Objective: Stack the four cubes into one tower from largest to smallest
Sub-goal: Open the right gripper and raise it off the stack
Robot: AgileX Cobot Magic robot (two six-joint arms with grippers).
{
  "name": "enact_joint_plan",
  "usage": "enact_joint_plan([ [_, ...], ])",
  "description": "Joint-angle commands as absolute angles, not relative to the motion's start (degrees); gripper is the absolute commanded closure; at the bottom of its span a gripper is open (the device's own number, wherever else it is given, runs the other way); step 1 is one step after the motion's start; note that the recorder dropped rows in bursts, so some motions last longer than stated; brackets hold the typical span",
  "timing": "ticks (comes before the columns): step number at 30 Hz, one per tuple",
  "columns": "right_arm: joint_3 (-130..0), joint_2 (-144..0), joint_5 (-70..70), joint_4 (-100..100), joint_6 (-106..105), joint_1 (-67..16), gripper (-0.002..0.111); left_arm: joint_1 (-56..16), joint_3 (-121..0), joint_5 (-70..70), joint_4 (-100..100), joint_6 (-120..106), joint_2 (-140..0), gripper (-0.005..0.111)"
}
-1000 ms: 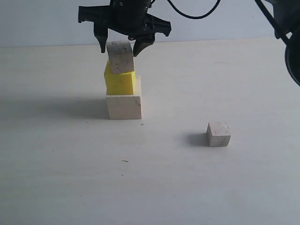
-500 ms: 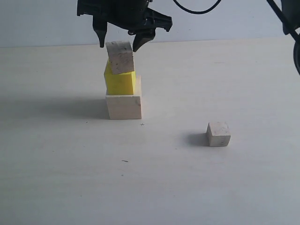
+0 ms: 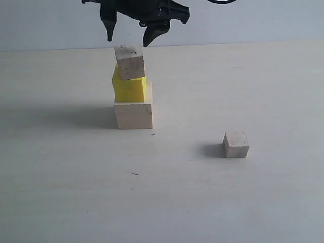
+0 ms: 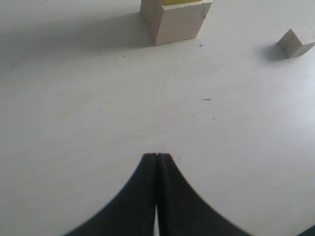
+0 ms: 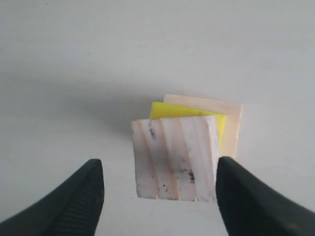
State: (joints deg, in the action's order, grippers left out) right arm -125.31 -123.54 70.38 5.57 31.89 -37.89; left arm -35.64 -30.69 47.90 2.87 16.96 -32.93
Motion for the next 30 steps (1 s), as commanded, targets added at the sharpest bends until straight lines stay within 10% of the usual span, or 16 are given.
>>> enact_joint_plan([
  [1,-124.89,-121.61,69.96,8.34,27.19,-37.96,0.061,-35.96,-30.57,47.84,2.77,16.74,-33.08,0.105],
  [8,-124.89,-118.67,69.96,4.71,22.91,-37.96,0.108,-35.96,-30.57,47.84,2.77,16.74,-33.08,0.105],
  [30,-112.43,-115.4,69.96,-3.79,23.04,-35.15,0.108,-35.96,-30.57,49.74,2.77,16.65,-33.08,0.105],
])
